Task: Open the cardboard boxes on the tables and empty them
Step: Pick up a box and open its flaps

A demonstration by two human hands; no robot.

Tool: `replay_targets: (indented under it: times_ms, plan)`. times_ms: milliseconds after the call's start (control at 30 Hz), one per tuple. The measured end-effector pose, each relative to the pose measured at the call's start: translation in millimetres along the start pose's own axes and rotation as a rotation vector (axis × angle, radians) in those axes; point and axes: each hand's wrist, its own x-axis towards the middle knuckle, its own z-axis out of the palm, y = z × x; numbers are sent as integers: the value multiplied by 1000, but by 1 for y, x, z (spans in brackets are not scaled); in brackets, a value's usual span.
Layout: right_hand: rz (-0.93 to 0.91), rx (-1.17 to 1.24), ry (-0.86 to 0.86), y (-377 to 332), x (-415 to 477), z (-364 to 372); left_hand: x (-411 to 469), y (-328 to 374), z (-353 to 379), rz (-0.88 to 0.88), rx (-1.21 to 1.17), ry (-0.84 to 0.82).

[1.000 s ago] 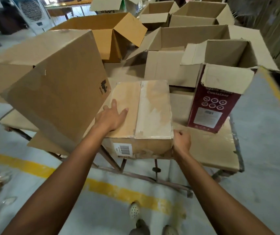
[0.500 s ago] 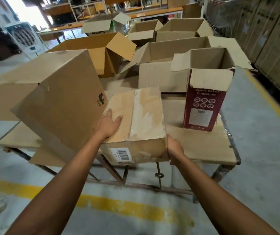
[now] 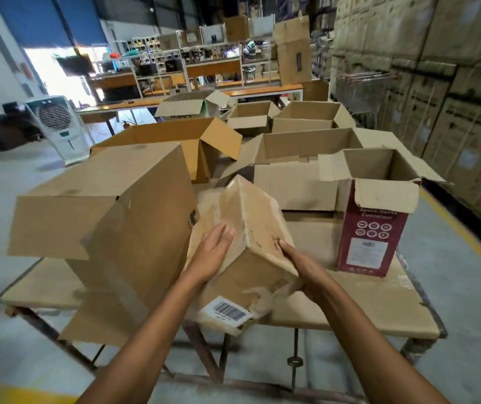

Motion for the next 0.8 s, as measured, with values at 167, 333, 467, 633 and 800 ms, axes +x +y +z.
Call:
replay_targets:
  times_ms: [167,333,467,633,800]
  plan:
    - [-179,-29,30,-53,-14,10,25,0,-12,-25,-323,-33]
    - [-249,-165,59,-62,-11,6,28,24,-15,-184,-471,-52]
    - [-273,-254,51,-48,-9,10,34,15,-5,-361,-520,-170]
    - [-277,-128,-7,-55,-19,19,34,9,-2,-332,-695,-124]
    - [-462,-316,54,-68,-21,28,30,-11,-9,-410,-976,-117]
